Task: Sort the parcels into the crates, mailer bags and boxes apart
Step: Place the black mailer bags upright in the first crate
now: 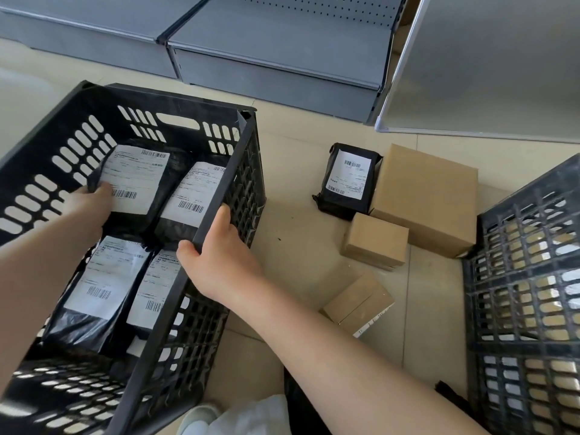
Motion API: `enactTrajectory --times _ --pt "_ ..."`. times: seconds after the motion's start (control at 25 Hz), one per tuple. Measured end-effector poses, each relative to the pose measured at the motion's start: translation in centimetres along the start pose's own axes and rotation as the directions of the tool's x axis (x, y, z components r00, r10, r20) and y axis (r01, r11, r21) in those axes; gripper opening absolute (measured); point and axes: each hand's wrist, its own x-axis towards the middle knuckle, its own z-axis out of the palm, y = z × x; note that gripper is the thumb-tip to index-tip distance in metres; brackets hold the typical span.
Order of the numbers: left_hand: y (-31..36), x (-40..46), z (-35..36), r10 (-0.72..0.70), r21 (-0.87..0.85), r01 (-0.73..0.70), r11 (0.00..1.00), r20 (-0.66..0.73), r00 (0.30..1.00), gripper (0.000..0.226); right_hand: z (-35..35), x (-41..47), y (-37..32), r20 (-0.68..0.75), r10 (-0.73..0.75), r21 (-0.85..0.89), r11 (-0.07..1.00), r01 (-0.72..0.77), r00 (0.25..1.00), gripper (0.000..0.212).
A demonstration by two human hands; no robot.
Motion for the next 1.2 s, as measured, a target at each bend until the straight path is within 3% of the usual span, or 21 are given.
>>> enactTrajectory --times 0.2,0.56,0.8,0.88,1.0,1.2 --pt "-0.7 1.1 -0.3 0.027 0.145 -0.037 0.989 0.073 0.997 0.074 0.2 0.1 0.2 -0.002 -0.011 0.016 1.0 0.011 1.0 0.077" --pt "-1.9 -0.2 1.2 0.137 0.352 -0.155 0.923 0.077 0.988 0.071 0.4 0.1 0.4 0.005 -0.008 0.021 1.0 0.008 1.0 0.08" --pt "-0.9 -0.1 0.9 0.124 0.498 -0.132 0.857 0.049 0.991 0.084 0.4 0.0 0.8 -0.012 -0.018 0.052 0.998 0.019 1.0 0.079" --pt "-0.6 -0.6 1.0 0.178 0.537 -0.168 0.827 0.034 0.983 0.086 0.3 0.1 1.1 -0.009 -0.029 0.081 0.996 0.029 1.0 0.08" --pt "0.9 -2.5 2.1 0.319 0.505 -0.285 0.815 0.021 0.948 0.08 -0.6 0.2 1.4 0.006 -0.041 0.073 0.997 0.04 0.999 0.084" --pt "6.3 -7.2 5.1 0.527 0.215 -0.53 0.82 0.079 0.846 0.069 -4.2 -0.1 3.8 -0.035 0.028 0.08 0.997 -0.025 0.999 0.08"
